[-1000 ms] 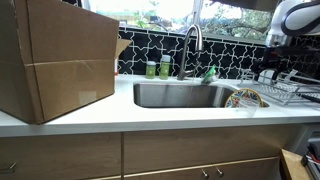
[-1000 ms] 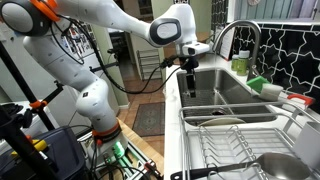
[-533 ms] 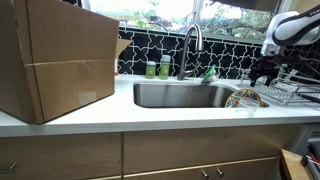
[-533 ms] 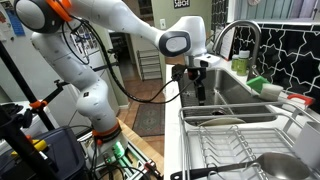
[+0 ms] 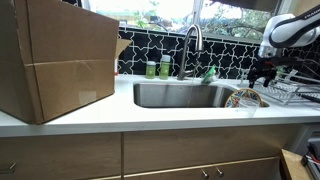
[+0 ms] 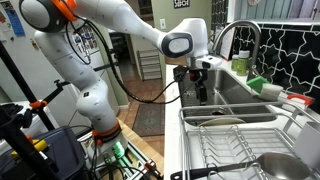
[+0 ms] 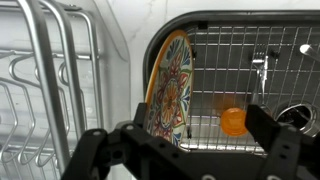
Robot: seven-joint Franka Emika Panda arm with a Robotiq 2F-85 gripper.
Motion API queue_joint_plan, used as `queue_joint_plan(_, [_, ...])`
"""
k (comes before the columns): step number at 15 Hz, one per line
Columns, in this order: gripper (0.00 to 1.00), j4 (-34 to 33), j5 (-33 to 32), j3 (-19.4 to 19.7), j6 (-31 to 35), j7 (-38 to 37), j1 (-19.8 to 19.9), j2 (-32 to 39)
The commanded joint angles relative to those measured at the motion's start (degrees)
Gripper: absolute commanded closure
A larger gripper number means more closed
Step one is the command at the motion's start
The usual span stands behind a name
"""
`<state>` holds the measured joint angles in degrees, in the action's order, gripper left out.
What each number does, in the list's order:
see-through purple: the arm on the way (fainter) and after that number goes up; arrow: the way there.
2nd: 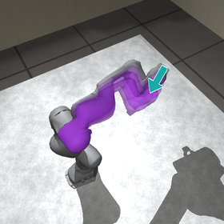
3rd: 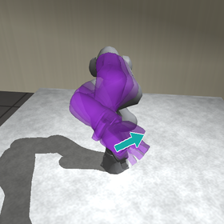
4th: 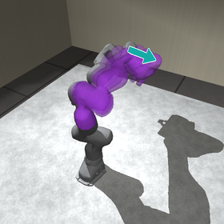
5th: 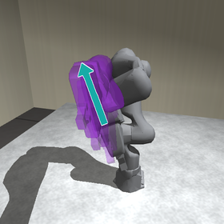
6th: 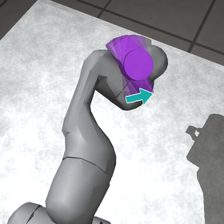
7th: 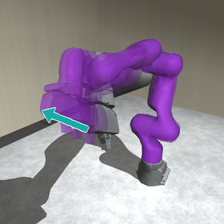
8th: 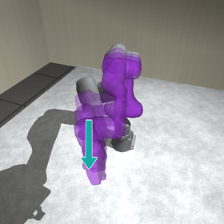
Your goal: Pick up the plate from the sink and rinse it with running water, put the plate on the dish rack
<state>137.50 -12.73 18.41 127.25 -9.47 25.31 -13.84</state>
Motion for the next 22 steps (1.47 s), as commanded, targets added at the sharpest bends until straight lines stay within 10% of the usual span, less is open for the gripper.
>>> queue_joint_plan(1, [0.0,-0.4,-1.9,0.8,3.4,1.5,-0.5,4.1])
queue_joint_plan(22, [0.0,-3.9,-14.6,2.5,11.3,-3.7,-0.9,15.1])
